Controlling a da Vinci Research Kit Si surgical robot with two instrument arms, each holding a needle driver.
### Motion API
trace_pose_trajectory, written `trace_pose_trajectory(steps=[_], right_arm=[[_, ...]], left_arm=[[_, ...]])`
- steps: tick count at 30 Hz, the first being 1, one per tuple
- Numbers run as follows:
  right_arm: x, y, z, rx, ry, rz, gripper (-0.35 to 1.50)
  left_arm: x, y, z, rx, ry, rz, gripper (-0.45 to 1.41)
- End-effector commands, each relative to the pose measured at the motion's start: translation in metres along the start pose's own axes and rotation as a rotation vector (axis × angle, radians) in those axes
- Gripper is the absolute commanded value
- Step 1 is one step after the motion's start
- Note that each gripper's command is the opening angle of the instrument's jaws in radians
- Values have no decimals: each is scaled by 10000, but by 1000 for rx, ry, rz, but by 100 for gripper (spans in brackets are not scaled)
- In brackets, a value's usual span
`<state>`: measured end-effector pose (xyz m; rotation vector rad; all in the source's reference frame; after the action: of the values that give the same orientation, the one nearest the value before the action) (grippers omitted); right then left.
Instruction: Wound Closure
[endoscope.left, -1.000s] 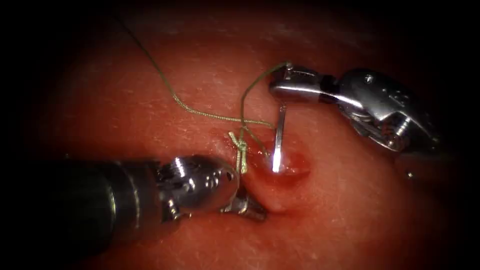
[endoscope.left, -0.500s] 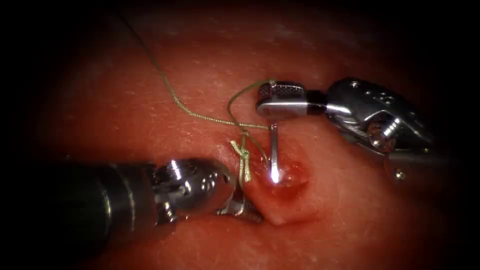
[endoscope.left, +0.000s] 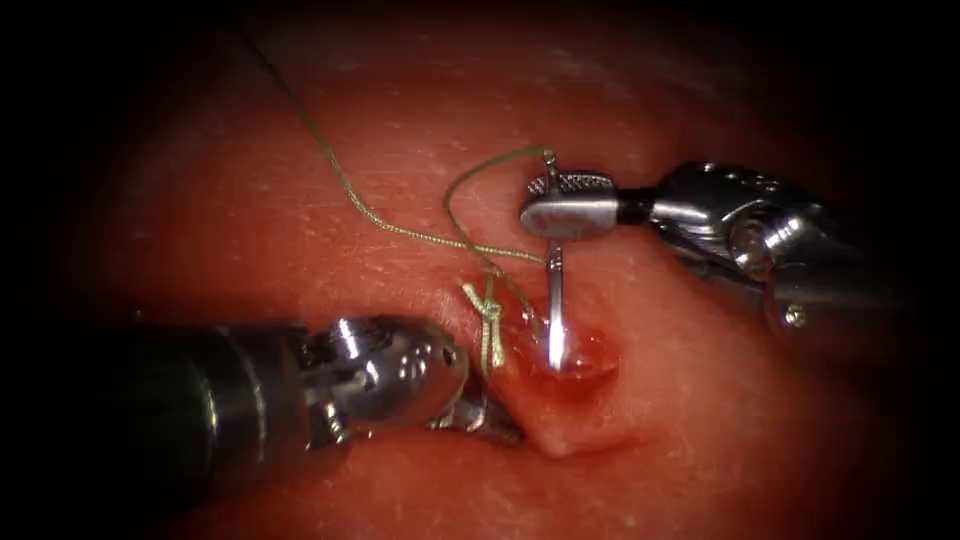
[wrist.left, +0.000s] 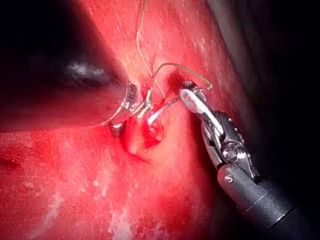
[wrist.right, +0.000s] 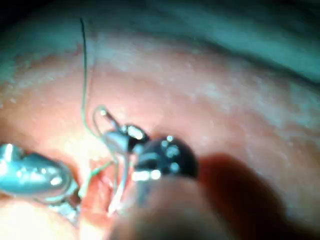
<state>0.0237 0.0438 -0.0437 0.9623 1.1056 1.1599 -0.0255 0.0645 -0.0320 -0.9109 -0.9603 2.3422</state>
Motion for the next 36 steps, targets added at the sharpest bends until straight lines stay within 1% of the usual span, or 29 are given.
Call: trace_pose_trajectory(steps=[1,17,21,25,27,32,34,36], right_arm=[[-3,2,9,8,-7,8,-35],[-5,-3,6,39,-27,196,-35],[-8,-3,7,61,-39,232,-35],[-15,-4,7,68,-54,320,-35],[-15,-4,7,68,-54,320,-35],[-13,-3,6,79,-39,350,-35],[-7,1,5,46,11,355,-35],[-4,6,3,35,30,409,-35]], left_arm=[[0,-3,7,-2,0,-1,-13],[0,-3,7,1,2,-2,-15],[0,-3,7,1,2,-2,-15],[0,-3,6,1,2,-2,-15],[0,-3,6,1,2,-2,-15],[0,-3,7,1,2,-2,-16],[0,-3,7,2,2,-2,-16],[0,-3,7,2,2,-2,-16]])
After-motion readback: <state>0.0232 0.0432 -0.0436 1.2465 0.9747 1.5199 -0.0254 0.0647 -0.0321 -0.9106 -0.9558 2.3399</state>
